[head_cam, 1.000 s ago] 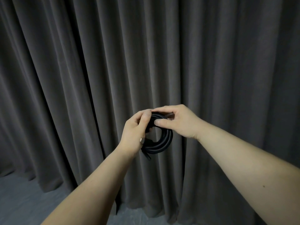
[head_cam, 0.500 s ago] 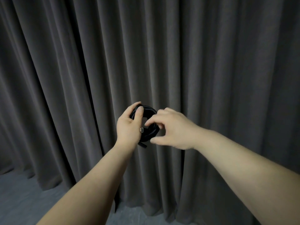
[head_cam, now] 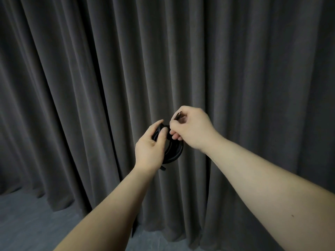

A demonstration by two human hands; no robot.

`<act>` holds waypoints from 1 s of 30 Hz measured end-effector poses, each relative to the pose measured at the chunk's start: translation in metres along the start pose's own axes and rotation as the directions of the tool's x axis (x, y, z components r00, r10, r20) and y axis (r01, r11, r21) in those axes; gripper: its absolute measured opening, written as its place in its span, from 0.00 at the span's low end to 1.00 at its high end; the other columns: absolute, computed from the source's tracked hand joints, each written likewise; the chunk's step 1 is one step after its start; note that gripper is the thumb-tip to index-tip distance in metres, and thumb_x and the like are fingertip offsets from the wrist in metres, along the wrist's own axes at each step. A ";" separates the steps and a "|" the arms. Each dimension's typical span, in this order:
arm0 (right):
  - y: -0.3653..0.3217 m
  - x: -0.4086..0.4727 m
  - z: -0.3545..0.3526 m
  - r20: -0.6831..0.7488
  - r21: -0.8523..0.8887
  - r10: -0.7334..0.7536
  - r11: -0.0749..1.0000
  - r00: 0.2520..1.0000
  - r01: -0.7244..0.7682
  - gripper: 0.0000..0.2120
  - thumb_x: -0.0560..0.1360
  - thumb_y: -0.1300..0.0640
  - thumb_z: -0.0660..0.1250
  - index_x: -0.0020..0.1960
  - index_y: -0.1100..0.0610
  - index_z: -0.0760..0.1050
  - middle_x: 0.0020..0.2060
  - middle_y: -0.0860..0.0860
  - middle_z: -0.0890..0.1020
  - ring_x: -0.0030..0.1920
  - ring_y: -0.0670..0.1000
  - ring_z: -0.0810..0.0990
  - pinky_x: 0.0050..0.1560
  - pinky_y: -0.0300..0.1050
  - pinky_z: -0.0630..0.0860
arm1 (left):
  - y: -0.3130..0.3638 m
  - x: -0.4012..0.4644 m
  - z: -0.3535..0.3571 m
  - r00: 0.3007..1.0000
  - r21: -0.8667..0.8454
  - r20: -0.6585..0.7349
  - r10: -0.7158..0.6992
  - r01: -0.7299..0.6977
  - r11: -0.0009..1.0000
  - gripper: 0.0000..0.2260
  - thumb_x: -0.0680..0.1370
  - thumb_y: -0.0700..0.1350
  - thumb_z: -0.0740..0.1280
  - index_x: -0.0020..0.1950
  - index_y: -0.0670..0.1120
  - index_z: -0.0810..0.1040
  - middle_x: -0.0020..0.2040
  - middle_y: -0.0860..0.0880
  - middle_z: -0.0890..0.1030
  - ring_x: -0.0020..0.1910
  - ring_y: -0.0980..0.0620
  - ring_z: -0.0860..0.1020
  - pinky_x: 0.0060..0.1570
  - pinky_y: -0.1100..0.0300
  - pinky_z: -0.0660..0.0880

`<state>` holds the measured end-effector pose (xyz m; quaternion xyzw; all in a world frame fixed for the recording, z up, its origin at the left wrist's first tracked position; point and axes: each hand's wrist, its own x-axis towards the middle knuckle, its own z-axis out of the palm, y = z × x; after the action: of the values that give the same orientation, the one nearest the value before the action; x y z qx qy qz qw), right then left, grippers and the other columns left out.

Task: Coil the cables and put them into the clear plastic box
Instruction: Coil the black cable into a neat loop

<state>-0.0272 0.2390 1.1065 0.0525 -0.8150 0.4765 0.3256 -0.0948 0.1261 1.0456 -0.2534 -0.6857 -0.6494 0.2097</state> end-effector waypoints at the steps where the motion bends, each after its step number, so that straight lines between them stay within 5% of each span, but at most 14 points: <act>1: -0.001 -0.001 0.001 -0.030 0.085 0.018 0.996 0.999 -0.015 0.03 0.71 0.64 0.65 0.39 0.59 0.75 0.28 0.53 0.82 0.29 0.51 0.82 0.34 0.44 0.77 | -0.002 -0.001 0.000 1.000 0.024 -0.004 0.012 -0.011 1.000 0.10 0.79 0.50 0.66 0.60 0.57 0.79 0.51 0.63 0.82 0.54 0.66 0.78 0.57 0.69 0.71; 6: 0.000 -0.010 -0.006 -0.115 0.363 0.040 0.932 0.993 0.005 0.10 0.70 0.72 0.63 0.34 0.60 0.72 0.24 0.53 0.78 0.23 0.47 0.75 0.24 0.36 0.70 | 0.005 0.012 -0.013 0.996 0.008 -0.081 0.046 -0.045 0.999 0.10 0.80 0.48 0.66 0.60 0.55 0.79 0.53 0.57 0.82 0.56 0.62 0.79 0.63 0.63 0.72; 11: 0.019 -0.011 -0.019 -0.011 0.379 0.141 0.917 0.990 -0.127 0.10 0.73 0.73 0.61 0.38 0.60 0.74 0.29 0.55 0.80 0.26 0.48 0.77 0.29 0.37 0.72 | 0.010 0.013 -0.011 0.978 -0.189 -0.198 -0.071 0.033 0.981 0.07 0.79 0.48 0.67 0.57 0.56 0.79 0.54 0.47 0.83 0.56 0.48 0.80 0.64 0.49 0.74; 16: 0.033 -0.014 -0.022 0.029 0.251 0.045 0.967 0.999 -0.051 0.11 0.73 0.69 0.68 0.41 0.53 0.79 0.35 0.50 0.82 0.36 0.47 0.79 0.40 0.41 0.77 | 0.022 0.010 -0.009 0.949 -0.505 -0.159 -0.272 0.159 0.849 0.12 0.80 0.52 0.65 0.56 0.46 0.81 0.37 0.51 0.76 0.33 0.56 0.70 0.39 0.59 0.70; 20: 0.037 -0.017 -0.015 0.076 0.512 0.117 0.847 0.990 -0.140 0.09 0.76 0.66 0.65 0.46 0.54 0.81 0.42 0.50 0.83 0.45 0.48 0.80 0.47 0.47 0.78 | 0.038 0.011 -0.005 0.916 -0.632 -0.077 -0.394 0.261 0.729 0.12 0.78 0.55 0.66 0.43 0.47 0.80 0.33 0.52 0.74 0.31 0.56 0.71 0.42 0.57 0.72; 25: 0.032 -0.017 -0.013 0.225 0.745 0.170 0.605 0.960 -0.281 0.08 0.77 0.66 0.62 0.48 0.58 0.79 0.47 0.55 0.82 0.51 0.53 0.80 0.46 0.53 0.80 | 0.035 0.013 -0.002 0.867 -0.727 0.084 -0.492 0.391 0.564 0.16 0.75 0.59 0.69 0.47 0.46 0.81 0.33 0.52 0.75 0.41 0.50 0.76 0.56 0.42 0.77; 28: 0.029 -0.013 -0.017 0.285 0.746 0.190 0.571 0.939 -0.342 0.07 0.77 0.67 0.62 0.46 0.58 0.77 0.44 0.56 0.83 0.47 0.55 0.82 0.44 0.51 0.81 | 0.032 0.016 -0.006 0.840 -0.691 0.170 -0.515 0.474 0.545 0.25 0.74 0.62 0.68 0.57 0.42 0.80 0.37 0.48 0.76 0.48 0.42 0.78 0.60 0.32 0.70; 30: 0.029 -0.011 -0.021 0.311 0.733 0.211 0.567 0.927 -0.375 0.06 0.76 0.67 0.63 0.45 0.59 0.76 0.42 0.56 0.83 0.45 0.54 0.83 0.42 0.48 0.81 | 0.028 0.018 -0.008 0.820 -0.630 0.203 -0.535 0.527 0.570 0.29 0.74 0.63 0.67 0.63 0.41 0.78 0.49 0.39 0.81 0.60 0.35 0.78 0.61 0.28 0.67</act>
<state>-0.0201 0.2690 1.0857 0.0969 -0.5497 0.8228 0.1072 -0.0919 0.1203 1.0795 -0.0896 -0.4527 -0.8821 -0.0948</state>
